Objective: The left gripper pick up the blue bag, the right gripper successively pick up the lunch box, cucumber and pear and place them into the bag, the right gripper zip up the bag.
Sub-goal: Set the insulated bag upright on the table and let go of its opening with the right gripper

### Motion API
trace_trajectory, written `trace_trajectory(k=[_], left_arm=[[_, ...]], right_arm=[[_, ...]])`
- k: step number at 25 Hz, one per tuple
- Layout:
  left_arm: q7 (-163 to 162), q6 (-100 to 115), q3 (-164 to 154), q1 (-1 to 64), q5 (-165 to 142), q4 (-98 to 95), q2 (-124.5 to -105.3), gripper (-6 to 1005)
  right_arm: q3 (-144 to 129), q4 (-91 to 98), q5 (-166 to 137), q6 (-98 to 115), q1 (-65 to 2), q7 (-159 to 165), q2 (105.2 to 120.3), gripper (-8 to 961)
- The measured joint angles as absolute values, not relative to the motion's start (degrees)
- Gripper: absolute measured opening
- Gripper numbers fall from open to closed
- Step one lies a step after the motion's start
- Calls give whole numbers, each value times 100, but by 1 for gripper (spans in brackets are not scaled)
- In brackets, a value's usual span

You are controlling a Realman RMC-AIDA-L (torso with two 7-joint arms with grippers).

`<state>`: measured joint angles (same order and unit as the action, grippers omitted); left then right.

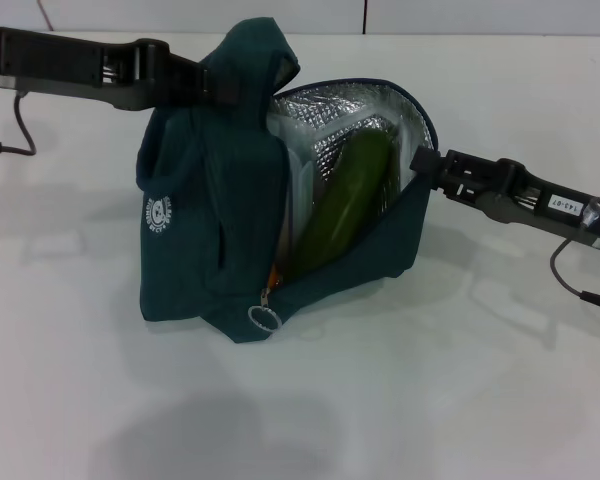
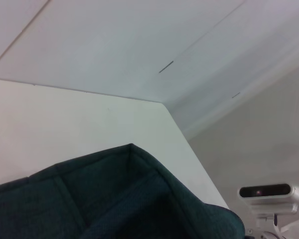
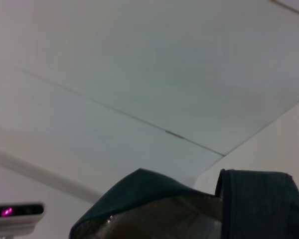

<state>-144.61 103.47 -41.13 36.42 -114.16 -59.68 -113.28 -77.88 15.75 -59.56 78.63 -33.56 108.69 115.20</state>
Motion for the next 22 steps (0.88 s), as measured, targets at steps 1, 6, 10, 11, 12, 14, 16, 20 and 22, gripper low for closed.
trace_trajectory(k=[1,6,10,11,12,14,16,20,22], left_arm=[[-14459,10349,-4114,3643,-11416,-5968,-11332,52],[-14458,10358,-4121,3665,-11416,-5968,-11345,52],[-14458,10362,-4131,3666,-11418,-5968,-11355,52],[-14458,10362,-4131,3666,-11418,-5968,-11355,52],[-14458,10362,-4131,3665,-11418,-5968,-11357,52],[-14458,10362,-4137,3665,-11418,-5968,-11363,52],[-14460,10362,-4160,3666,-11418,-5968,-11379,52],[-14482,10362,-4263,3678,-11288,-5959,-11435,52],[-14484,10362,-4444,3712,-11073,-5866,-11450,52]], right_arm=[[-7781,1580,-5960,7882,-3354,10800,11524,637],[-7778,1582,-5961,7889,-3353,10726,11533,409],[-7773,1582,-5933,7887,-3355,10614,11531,242],[-7773,1582,-5933,7887,-3355,10614,11531,204],[-7767,1582,-5930,7889,-3354,10586,11531,165],[-7746,1588,-5916,7914,-3342,10462,11531,118],[-7685,1649,-5901,8060,-3294,10186,11514,99],[-7339,1884,-5898,8660,-3089,9815,11405,63],[-7152,2124,-5912,9003,-2905,9747,11329,44]])
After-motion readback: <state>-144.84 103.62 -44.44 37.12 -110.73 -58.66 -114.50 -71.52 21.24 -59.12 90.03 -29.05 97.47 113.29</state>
